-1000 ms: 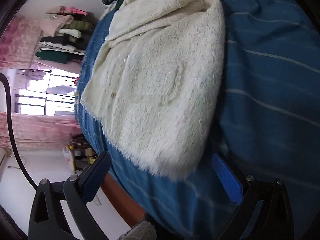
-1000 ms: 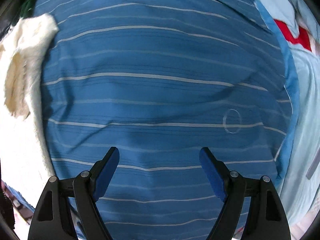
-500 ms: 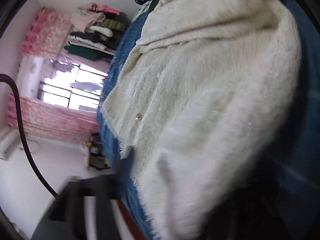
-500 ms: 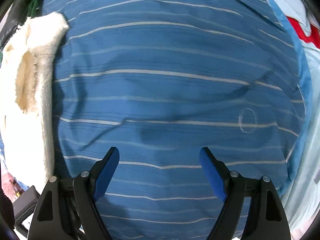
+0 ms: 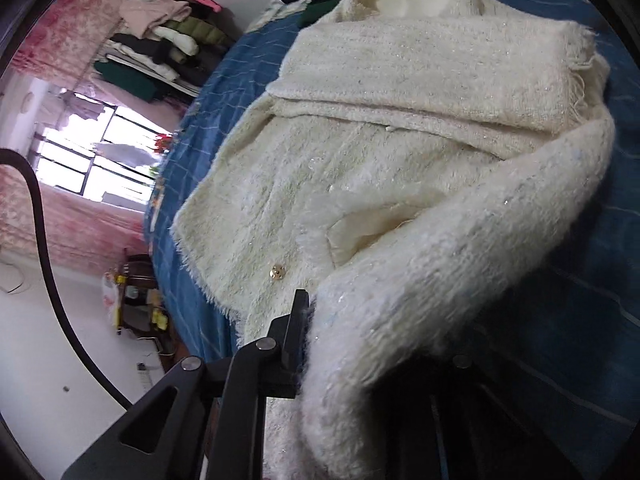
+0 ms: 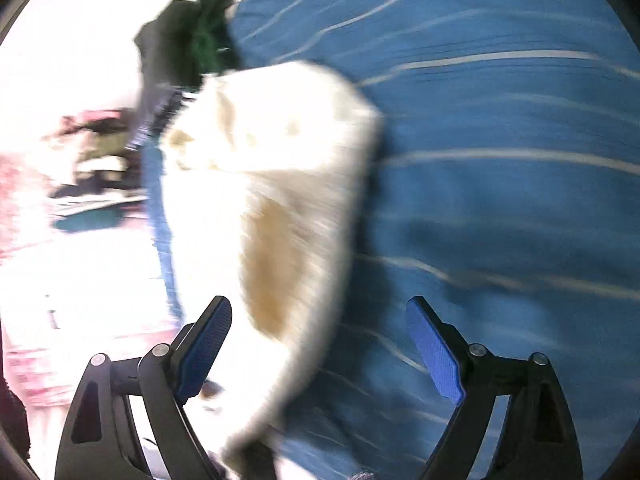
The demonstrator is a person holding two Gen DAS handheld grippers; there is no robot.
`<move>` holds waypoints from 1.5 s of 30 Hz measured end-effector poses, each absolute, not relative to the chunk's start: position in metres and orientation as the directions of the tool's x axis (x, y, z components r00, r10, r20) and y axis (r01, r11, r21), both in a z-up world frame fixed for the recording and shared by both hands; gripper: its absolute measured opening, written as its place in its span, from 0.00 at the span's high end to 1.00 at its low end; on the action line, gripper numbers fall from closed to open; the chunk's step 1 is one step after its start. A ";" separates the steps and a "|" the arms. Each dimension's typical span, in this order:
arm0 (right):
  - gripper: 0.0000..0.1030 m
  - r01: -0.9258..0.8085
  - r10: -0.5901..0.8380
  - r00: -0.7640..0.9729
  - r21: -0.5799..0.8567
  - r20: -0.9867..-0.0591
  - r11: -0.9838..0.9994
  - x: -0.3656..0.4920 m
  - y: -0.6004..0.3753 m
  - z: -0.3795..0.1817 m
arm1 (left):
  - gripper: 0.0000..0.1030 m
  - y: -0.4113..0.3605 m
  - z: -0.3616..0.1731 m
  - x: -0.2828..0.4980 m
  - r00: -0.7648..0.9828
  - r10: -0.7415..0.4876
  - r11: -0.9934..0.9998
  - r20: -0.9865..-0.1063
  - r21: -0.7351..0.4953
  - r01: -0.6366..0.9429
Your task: Fold large clothes
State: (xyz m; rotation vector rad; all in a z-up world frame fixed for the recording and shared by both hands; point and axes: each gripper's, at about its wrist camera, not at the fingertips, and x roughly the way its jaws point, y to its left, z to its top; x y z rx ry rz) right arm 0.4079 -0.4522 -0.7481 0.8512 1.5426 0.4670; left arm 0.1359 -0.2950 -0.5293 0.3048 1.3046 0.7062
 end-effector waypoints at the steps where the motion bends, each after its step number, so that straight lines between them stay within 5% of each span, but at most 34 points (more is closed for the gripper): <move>1: 0.12 0.251 0.771 0.022 0.750 -0.636 0.612 0.417 -0.437 -0.758 | 0.85 -0.290 -0.528 0.137 0.098 0.612 0.771 -0.785 0.564 -0.296; 4: 0.15 0.322 0.803 -0.005 0.760 -0.596 0.565 0.429 -0.413 -0.774 | 0.85 -0.274 -0.525 0.141 0.102 0.548 0.818 -0.830 0.507 -0.271; 5: 0.35 0.349 0.800 0.001 0.749 -0.600 0.562 0.437 -0.399 -0.790 | 0.85 -0.270 -0.524 0.143 0.107 0.524 0.836 -0.845 0.486 -0.256; 6: 0.69 0.382 0.780 0.005 0.723 -0.625 0.576 0.440 -0.392 -0.795 | 0.85 -0.265 -0.523 0.145 0.110 0.505 0.850 -0.856 0.470 -0.239; 11: 0.77 0.369 0.719 0.049 0.682 -0.693 0.631 0.442 -0.355 -0.748 | 0.85 -0.216 -0.496 0.150 0.119 0.322 0.934 -0.939 0.295 -0.200; 21: 0.78 0.139 0.553 0.002 0.548 -0.833 0.825 0.479 -0.181 -0.595 | 0.81 -0.035 -0.453 0.158 0.162 0.044 0.934 -0.986 -0.017 -0.357; 29: 0.77 -0.096 0.275 -0.147 0.291 -0.950 0.952 0.509 0.003 -0.654 | 0.78 0.090 -0.510 0.155 0.147 -0.074 0.807 -0.986 -0.146 -0.572; 31: 0.72 -0.094 0.220 -0.170 0.238 -0.961 0.967 0.512 0.025 -0.680 | 0.74 0.110 -0.526 0.150 0.151 -0.135 0.755 -0.979 -0.200 -0.625; 34: 0.52 -0.055 0.239 -0.195 0.254 -0.951 0.966 0.517 0.032 -0.691 | 0.57 0.128 -0.528 0.138 0.172 -0.169 0.689 -0.971 -0.241 -0.684; 36: 0.31 0.002 0.372 -0.211 0.380 -0.904 0.925 0.519 0.022 -0.683 | 0.41 0.135 -0.521 0.129 0.170 -0.148 0.668 -0.974 -0.225 -0.710; 39: 0.29 0.060 0.610 -0.188 0.610 -0.770 0.790 0.515 -0.024 -0.654 | 0.33 0.144 -0.505 0.116 0.144 -0.024 0.661 -0.989 -0.124 -0.740; 45: 0.28 0.073 0.491 0.055 0.494 -0.869 0.866 0.514 -0.179 -0.619 | 0.28 0.136 -0.553 0.128 0.019 0.115 0.706 -0.993 0.068 -0.705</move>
